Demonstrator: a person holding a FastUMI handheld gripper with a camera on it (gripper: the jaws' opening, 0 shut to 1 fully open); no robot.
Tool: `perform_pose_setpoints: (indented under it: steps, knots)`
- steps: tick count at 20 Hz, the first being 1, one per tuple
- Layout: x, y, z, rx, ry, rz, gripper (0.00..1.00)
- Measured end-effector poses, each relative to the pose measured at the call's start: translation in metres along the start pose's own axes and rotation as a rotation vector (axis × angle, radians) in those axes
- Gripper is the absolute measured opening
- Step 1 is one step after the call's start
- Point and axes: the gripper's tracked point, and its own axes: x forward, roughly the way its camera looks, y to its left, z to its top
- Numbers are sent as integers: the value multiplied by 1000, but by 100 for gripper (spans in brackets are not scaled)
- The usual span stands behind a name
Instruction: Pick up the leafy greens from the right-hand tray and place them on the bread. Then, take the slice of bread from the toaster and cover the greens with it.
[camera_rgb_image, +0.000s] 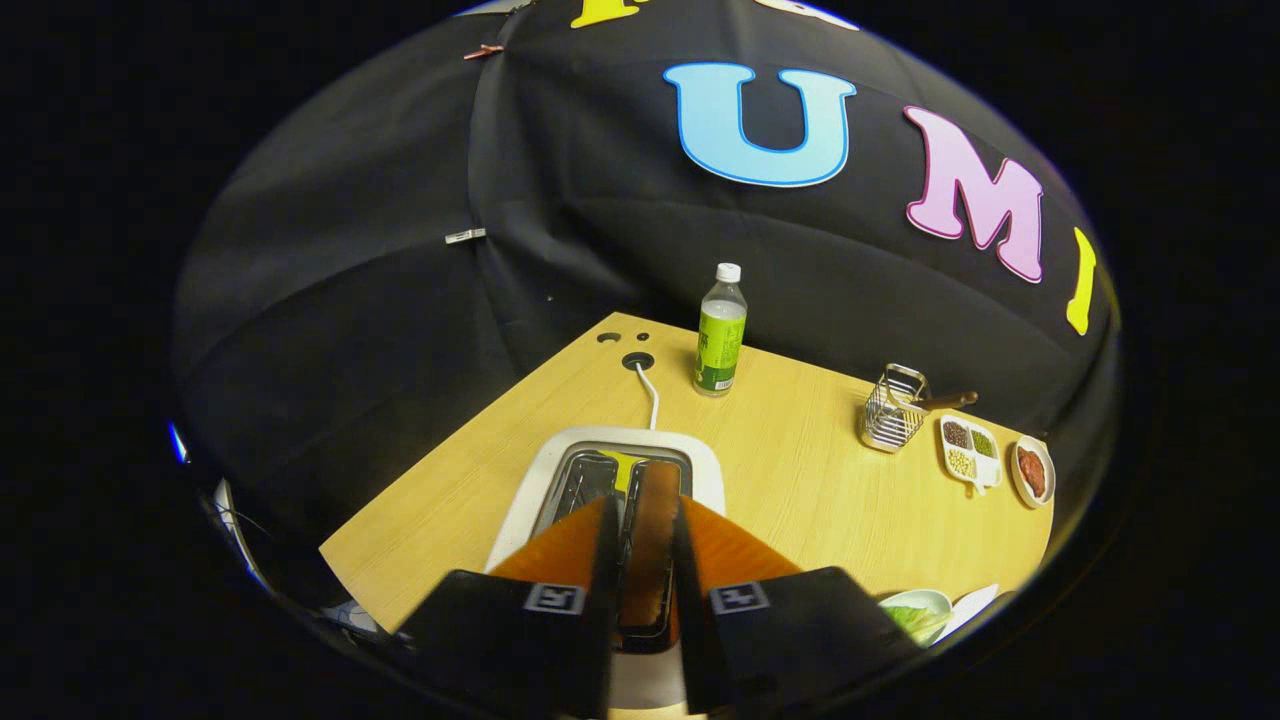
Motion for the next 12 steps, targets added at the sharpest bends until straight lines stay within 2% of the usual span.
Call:
perform_pose_setpoints:
  steps: [1, 3, 8, 12]
  knots:
    - [-2, 3, 2, 4, -7, 4, 19]
    - [-8, 3, 6, 4, -23, 9, 14]
    - [-44, -7, 42, 74, -110, 24, 14]
    - [-91, -31, 79, 152, -190, 50, 14]
